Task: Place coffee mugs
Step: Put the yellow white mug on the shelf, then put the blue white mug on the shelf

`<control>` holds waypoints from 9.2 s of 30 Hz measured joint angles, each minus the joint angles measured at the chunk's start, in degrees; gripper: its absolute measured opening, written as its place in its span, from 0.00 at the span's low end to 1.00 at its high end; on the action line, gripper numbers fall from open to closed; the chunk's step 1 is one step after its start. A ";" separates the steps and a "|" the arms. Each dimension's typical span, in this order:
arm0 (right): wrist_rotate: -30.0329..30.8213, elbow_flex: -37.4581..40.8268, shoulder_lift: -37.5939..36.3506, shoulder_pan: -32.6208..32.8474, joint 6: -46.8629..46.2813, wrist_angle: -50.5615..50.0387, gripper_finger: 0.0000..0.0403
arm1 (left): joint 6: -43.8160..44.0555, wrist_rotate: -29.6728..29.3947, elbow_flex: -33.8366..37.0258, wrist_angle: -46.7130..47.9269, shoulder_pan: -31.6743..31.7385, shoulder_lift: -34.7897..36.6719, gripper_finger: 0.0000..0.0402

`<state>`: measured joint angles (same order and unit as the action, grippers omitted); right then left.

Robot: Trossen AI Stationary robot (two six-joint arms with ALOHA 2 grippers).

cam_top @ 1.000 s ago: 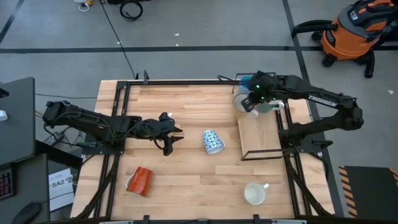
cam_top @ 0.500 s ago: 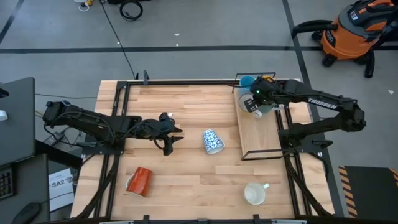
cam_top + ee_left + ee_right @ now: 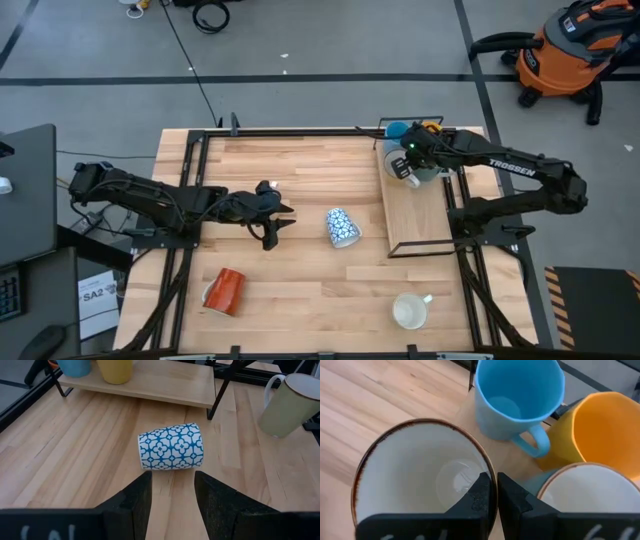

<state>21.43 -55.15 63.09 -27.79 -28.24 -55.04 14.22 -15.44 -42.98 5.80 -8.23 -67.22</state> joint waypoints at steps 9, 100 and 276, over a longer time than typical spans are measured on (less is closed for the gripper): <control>0.02 0.72 0.00 -1.96 3.24 2.57 0.07 | 0.00 0.00 0.00 -0.01 0.00 0.00 0.39; 0.11 0.67 0.00 -3.52 4.43 3.36 0.56 | 0.03 0.00 -0.02 0.01 0.02 0.00 0.39; 20.70 -0.83 35.17 46.66 29.15 41.06 0.19 | 2.14 0.02 -0.02 0.03 -0.33 0.00 0.39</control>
<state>42.13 -55.99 98.26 18.87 0.91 -13.98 16.36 -15.42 -43.00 5.82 -8.56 -67.22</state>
